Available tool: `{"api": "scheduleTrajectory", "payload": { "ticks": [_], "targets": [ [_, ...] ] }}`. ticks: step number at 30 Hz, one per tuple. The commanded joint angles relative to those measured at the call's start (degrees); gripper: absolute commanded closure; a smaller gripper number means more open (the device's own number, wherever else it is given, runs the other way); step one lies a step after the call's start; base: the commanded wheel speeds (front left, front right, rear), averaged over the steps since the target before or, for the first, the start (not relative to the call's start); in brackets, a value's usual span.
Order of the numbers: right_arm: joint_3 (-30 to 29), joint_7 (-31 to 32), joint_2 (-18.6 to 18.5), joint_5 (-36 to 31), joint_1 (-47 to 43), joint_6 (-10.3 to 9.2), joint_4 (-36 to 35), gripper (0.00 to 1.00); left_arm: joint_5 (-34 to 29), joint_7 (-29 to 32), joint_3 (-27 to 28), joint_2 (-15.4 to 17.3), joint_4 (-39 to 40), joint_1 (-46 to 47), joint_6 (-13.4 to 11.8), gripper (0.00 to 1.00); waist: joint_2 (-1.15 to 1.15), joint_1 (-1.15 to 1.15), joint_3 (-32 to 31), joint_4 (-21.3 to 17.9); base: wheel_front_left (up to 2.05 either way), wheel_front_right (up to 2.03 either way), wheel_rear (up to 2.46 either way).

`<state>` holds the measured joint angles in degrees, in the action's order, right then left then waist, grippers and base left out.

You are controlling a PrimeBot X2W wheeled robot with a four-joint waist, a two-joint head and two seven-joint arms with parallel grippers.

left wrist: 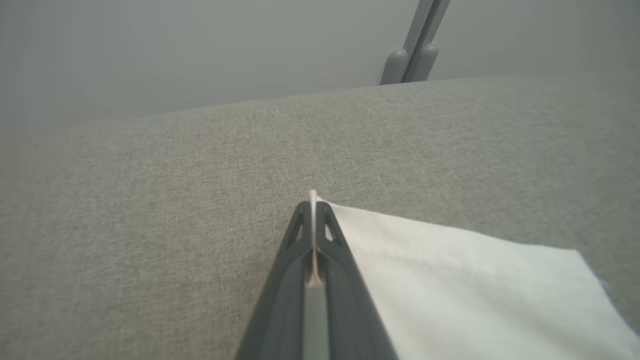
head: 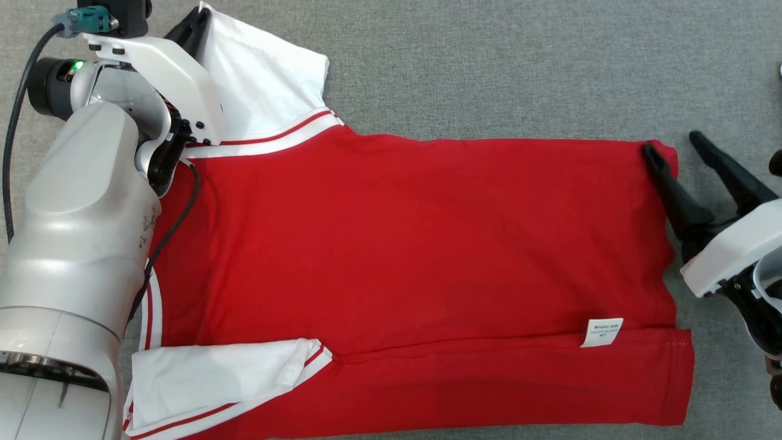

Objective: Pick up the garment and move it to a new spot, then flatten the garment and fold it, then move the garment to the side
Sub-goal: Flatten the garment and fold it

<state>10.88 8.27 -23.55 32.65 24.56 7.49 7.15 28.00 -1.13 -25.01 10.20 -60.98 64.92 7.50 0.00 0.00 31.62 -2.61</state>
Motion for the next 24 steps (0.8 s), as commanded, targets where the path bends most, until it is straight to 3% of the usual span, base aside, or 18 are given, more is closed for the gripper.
{"api": "scheduleTrajectory", "payload": {
  "ticks": [1, 8, 9, 10, 11, 17, 24],
  "targets": [
    [0.0, 1.54, -0.95, 0.62, -0.91, 0.02, -0.99, 0.0, 0.54, -0.37, -0.35, 0.49, -0.05, 0.81, -0.07, 1.0, 0.0, 0.0, 0.08, 0.01, 0.0, 0.0, 0.0],
    [-0.24, 7.06, -1.49, 3.68, -2.62, 0.02, -5.12, 0.02, 2.24, -1.36, -2.17, 0.99, -0.33, 1.89, -0.07, 1.0, 0.0, 0.0, 0.06, 0.08, 0.0, 0.0, 0.0],
    [-0.28, 7.7, -1.29, 4.09, -2.5, 0.02, -5.2, 0.53, 2.47, -1.47, -2.45, 0.99, -0.36, 1.94, -0.06, 1.0, 0.0, 0.0, 0.05, 0.12, 0.0, 0.0, 0.0],
    [-0.3, 8.29, -1.2, 4.45, -2.45, 0.02, -5.05, 0.67, 2.76, -1.66, -2.69, 1.0, -0.4, 1.88, -0.06, 1.0, 0.0, 0.0, 0.02, 0.2, 0.0, 0.0, 0.0],
    [-0.53, 8.76, -0.99, 5.04, -2.37, 0.02, -4.86, 1.0, 3.02, -1.79, -2.91, 1.0, -0.46, 1.87, -0.06, 1.0, 0.0, 0.0, 0.01, 0.27, 0.0, 0.0, 0.0],
    [-1.29, 8.73, -0.89, 5.85, -1.59, 0.02, -4.75, 1.0, 4.02, -3.65, -3.85, 1.3, -0.22, 2.36, -0.06, 1.0, 0.0, 0.0, -0.08, 0.68, 0.0, 0.0, 0.0],
    [-2.52, 3.79, -0.85, 5.7, -1.35, 0.02, -6.12, 1.0, 5.44, -8.02, -4.48, 2.21, 0.98, 2.65, -0.06, 1.0, 0.0, 0.0, -1.84, 1.06, 0.0, 0.0, 0.0]
  ]
}}
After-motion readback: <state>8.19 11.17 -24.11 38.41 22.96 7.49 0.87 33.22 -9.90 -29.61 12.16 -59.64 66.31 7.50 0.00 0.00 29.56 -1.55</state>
